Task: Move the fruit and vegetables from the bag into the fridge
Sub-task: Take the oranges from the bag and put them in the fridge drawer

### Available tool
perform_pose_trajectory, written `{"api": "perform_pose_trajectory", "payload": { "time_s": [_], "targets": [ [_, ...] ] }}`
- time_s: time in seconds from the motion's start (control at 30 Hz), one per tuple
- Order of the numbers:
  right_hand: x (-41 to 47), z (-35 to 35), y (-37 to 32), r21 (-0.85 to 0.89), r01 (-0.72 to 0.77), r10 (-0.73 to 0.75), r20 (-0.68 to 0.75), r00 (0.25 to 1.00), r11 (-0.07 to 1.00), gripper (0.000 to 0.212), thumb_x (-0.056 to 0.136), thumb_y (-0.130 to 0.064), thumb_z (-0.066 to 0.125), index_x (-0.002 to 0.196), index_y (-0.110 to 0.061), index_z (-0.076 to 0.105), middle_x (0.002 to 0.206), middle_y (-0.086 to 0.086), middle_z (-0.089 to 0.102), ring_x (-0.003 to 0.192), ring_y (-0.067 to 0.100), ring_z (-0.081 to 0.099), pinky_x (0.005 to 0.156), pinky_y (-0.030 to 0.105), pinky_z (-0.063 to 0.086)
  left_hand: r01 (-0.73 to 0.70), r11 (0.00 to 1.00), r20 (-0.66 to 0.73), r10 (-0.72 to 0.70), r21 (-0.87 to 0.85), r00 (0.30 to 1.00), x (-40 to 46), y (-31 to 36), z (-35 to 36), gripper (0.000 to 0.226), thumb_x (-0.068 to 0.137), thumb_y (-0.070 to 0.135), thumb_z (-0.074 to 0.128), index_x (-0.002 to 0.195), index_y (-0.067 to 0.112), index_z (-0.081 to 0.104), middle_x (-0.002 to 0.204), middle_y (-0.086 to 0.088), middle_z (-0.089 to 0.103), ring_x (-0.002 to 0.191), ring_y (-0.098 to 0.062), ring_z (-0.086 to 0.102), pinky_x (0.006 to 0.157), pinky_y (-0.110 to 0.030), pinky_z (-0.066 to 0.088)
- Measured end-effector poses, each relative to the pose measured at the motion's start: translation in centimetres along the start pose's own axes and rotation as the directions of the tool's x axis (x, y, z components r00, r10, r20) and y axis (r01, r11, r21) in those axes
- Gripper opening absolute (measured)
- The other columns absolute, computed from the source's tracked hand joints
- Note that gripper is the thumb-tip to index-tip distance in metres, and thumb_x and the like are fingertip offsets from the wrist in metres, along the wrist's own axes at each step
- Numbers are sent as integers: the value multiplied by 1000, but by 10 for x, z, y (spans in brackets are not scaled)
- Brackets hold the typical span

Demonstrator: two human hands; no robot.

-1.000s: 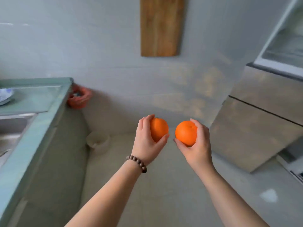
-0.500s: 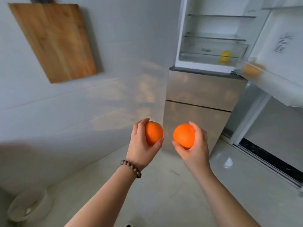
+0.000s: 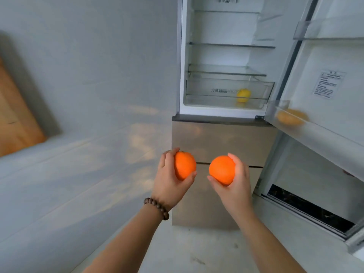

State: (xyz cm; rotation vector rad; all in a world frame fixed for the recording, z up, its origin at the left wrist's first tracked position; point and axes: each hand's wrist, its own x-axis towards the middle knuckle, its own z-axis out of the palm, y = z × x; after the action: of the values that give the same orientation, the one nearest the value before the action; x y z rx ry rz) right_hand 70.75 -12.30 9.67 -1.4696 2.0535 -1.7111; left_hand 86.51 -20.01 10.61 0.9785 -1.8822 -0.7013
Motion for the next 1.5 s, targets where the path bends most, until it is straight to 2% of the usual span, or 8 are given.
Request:
{"api": "perform_pose_trajectory", "payload": {
  "time_s": [0.17,0.4,0.73,0.83,1.0,1.13,1.37,1.5],
  "targets": [
    [85,25,7,-29,34,-35,-53,998,999,80,66,-29,82,133,-31,37,129,-9,37,104,6,42,79,17,37,-80,995,5,81,-51,997,95,-19,12,74,74,32,75,135,25,34,131,6,34,113,-9,44,96,-32,46],
    [192,35,31,-27,27,-30,-122,992,999,79,70,-33,78,134,-32,33,131,-9,33,108,9,43,84,25,39,-156,984,30,159,-81,987,204,-29,44,76,76,34,74,137,36,28,135,5,31,111,-8,43,84,-4,33],
    [385,36,73,140,181,-159,-158,975,973,61,75,-35,60,130,-32,37,131,-5,36,107,-1,41,83,1,33,-287,952,-89,279,-102,956,383,-13,108,87,66,37,81,134,24,28,130,11,40,113,-7,47,92,-23,44],
    [444,34,77,138,185,-166,-138,976,973,59,74,-33,57,130,-35,38,135,-4,35,110,3,40,87,13,33,-327,942,-102,320,-69,942,441,-5,122,79,65,36,83,126,25,34,125,8,43,109,-12,50,90,-30,48],
    [519,39,83,51,68,-70,45,997,996,65,79,-25,68,131,-38,33,125,-6,40,106,14,46,85,28,37,-364,931,-19,365,29,931,517,-15,134,82,63,33,85,131,26,41,124,3,43,112,-11,45,95,-33,46],
    [559,44,91,-175,38,9,258,966,984,63,73,-31,74,126,-27,41,119,-2,50,101,18,51,75,27,39,-332,938,275,295,98,915,556,-28,137,87,61,32,86,136,27,43,128,0,50,112,-16,52,94,-38,50],
    [585,40,100,-437,123,172,574,800,891,63,68,-34,78,124,-31,49,120,-4,54,103,16,56,88,29,45,-244,943,553,82,226,829,584,-41,143,78,64,36,84,130,22,45,121,1,54,108,-16,55,95,-37,49],
    [604,42,114,-533,181,287,676,679,827,65,72,-30,76,129,-34,45,127,-9,51,109,14,54,98,33,44,-368,870,665,63,329,744,587,-28,152,73,68,37,81,130,26,45,125,2,53,109,-16,54,95,-36,48]
  ]
}}
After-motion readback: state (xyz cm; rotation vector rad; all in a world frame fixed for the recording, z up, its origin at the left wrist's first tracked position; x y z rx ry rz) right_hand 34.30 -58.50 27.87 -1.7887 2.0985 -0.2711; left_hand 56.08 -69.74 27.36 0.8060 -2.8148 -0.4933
